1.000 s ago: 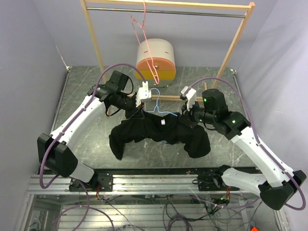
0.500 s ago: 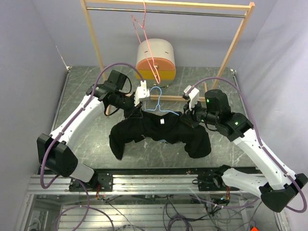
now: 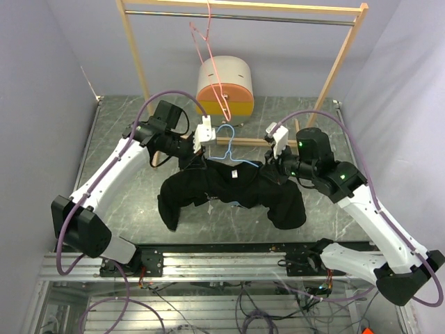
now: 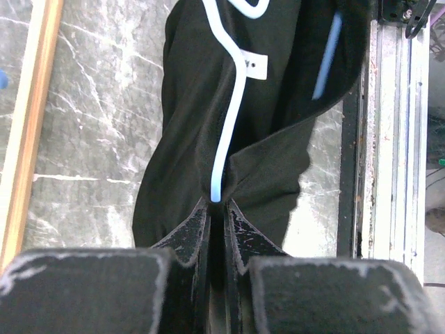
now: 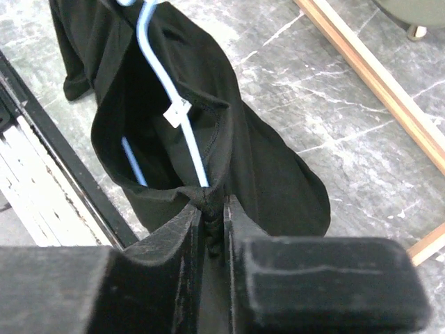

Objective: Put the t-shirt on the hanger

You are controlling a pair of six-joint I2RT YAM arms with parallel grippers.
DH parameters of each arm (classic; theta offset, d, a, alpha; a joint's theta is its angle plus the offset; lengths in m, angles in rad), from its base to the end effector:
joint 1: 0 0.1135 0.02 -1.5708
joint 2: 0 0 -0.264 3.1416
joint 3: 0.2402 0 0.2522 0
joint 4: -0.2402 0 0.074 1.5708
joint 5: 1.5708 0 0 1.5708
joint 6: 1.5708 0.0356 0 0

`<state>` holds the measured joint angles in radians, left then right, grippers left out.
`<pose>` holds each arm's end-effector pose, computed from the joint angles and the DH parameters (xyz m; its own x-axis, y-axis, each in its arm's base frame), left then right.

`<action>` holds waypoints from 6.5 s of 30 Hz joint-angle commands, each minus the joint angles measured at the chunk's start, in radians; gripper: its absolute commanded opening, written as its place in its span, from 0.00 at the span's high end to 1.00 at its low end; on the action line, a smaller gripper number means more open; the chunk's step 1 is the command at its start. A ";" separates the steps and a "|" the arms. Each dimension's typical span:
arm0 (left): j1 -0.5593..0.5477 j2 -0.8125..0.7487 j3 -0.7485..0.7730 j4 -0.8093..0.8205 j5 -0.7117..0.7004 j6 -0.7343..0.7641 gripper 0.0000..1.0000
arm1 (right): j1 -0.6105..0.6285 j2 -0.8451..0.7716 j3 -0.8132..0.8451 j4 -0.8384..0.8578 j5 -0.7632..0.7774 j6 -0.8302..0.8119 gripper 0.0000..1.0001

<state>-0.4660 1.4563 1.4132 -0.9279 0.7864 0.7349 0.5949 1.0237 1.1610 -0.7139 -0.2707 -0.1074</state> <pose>0.2505 -0.1542 0.3433 -0.0949 0.5779 -0.8105 0.9948 0.0863 -0.0550 0.1668 0.1244 0.3729 -0.3711 -0.3758 -0.8491 -0.7699 0.6358 0.0551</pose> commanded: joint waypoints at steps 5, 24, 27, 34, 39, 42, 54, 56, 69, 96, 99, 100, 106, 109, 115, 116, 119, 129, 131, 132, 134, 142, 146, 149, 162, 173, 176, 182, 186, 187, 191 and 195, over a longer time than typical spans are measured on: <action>0.006 -0.055 0.073 -0.062 0.017 0.095 0.93 | -0.035 0.030 0.079 0.019 0.067 0.052 0.63; 0.006 -0.073 0.038 0.016 0.130 0.017 0.93 | -0.049 0.142 0.006 0.320 -0.428 0.108 0.46; 0.008 -0.073 0.041 0.014 0.158 0.003 0.93 | -0.054 0.157 0.011 0.292 -0.433 0.077 0.46; 0.030 -0.060 0.059 0.003 0.216 -0.007 0.93 | -0.125 0.099 0.066 0.179 -0.351 0.001 0.46; 0.048 -0.022 0.104 -0.029 0.266 -0.009 0.93 | -0.130 0.126 0.100 0.134 -0.374 -0.014 0.48; 0.050 -0.002 0.131 -0.046 0.288 -0.006 0.93 | -0.130 0.142 0.099 0.167 -0.401 -0.015 0.49; 0.055 0.018 0.170 -0.054 0.354 -0.029 0.93 | -0.127 0.313 0.184 0.209 -0.541 -0.085 0.58; 0.055 0.010 0.159 -0.028 0.356 -0.053 0.93 | -0.127 0.335 0.184 0.239 -0.584 -0.066 0.65; 0.056 -0.008 0.117 0.060 0.362 -0.135 0.93 | -0.126 0.344 0.079 0.447 -0.768 0.084 0.95; 0.084 -0.028 0.053 0.279 0.178 -0.305 0.52 | -0.213 0.150 0.305 0.128 -0.518 0.002 1.00; 0.094 -0.029 0.053 0.288 0.180 -0.313 0.52 | -0.223 0.144 0.358 0.078 -0.497 -0.008 1.00; 0.096 -0.029 0.053 0.296 0.178 -0.322 0.51 | -0.226 0.144 0.377 0.066 -0.489 -0.012 1.00; 0.121 -0.030 0.072 0.353 0.177 -0.376 0.50 | -0.237 0.124 0.434 0.018 -0.434 -0.012 1.00; 0.141 -0.032 0.083 0.398 0.187 -0.418 0.49 | -0.239 0.107 0.441 0.010 -0.404 -0.008 1.00; 0.193 -0.036 0.106 0.428 0.214 -0.454 0.44 | -0.242 0.073 0.491 -0.046 -0.308 -0.016 1.00; 0.199 -0.036 0.108 0.423 0.216 -0.448 0.44 | -0.243 0.069 0.500 -0.063 -0.297 -0.019 1.00; 0.217 -0.038 0.103 0.421 0.222 -0.443 0.44 | -0.244 0.059 0.526 -0.106 -0.283 -0.024 1.00; 0.248 -0.034 0.068 0.460 0.241 -0.453 0.45 | -0.243 0.057 0.571 -0.274 -0.355 -0.012 1.00; 0.250 -0.032 0.064 0.451 0.241 -0.443 0.45 | -0.243 0.048 0.561 -0.310 -0.319 -0.015 1.00; 0.252 -0.031 0.063 0.445 0.241 -0.437 0.45 | -0.244 0.038 0.551 -0.317 -0.306 -0.012 1.00; 0.254 -0.030 0.058 0.443 0.241 -0.434 0.45 | -0.244 0.019 0.524 -0.323 -0.291 -0.006 1.00; 0.257 -0.020 0.050 0.418 0.244 -0.403 0.45 | -0.242 -0.024 0.396 -0.348 -0.159 0.027 1.00; 0.259 -0.018 0.043 0.416 0.244 -0.395 0.45 | -0.243 -0.027 0.374 -0.309 -0.050 0.072 1.00; 0.259 -0.017 0.041 0.417 0.243 -0.398 0.45 | -0.244 0.000 0.411 -0.265 0.038 0.096 1.00; 0.270 -0.049 -0.008 0.451 0.241 -0.416 0.45 | -0.243 0.234 0.776 -0.156 0.331 0.062 1.00; 0.283 -0.051 -0.029 0.475 0.252 -0.428 0.45 | -0.274 0.417 0.924 -0.072 0.417 0.046 1.00; 0.285 -0.054 -0.037 0.481 0.254 -0.428 0.45 | -0.302 0.445 0.940 -0.037 0.415 0.052 1.00; 0.292 -0.067 -0.063 0.485 0.258 -0.424 0.45 | -0.339 0.465 0.934 0.065 0.410 0.066 1.00; 0.296 -0.072 -0.084 0.504 0.263 -0.437 0.45 | -0.352 0.465 0.900 0.151 0.404 0.081 1.00; 0.297 -0.073 -0.086 0.508 0.264 -0.438 0.45 | -0.352 0.468 0.893 0.170 0.398 0.084 1.00; 0.301 -0.074 -0.096 0.515 0.269 -0.435 0.45 | -0.359 0.487 0.884 0.229 0.390 0.086 1.00; 0.305 -0.080 -0.110 0.516 0.275 -0.431 0.45 | -0.361 0.511 0.896 0.278 0.385 0.090 1.00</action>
<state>-0.1761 1.4059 1.3163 -0.4511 1.0195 0.3000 0.2443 1.5146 2.0460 -0.5804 0.1181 -0.0257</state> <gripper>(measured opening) 0.549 0.023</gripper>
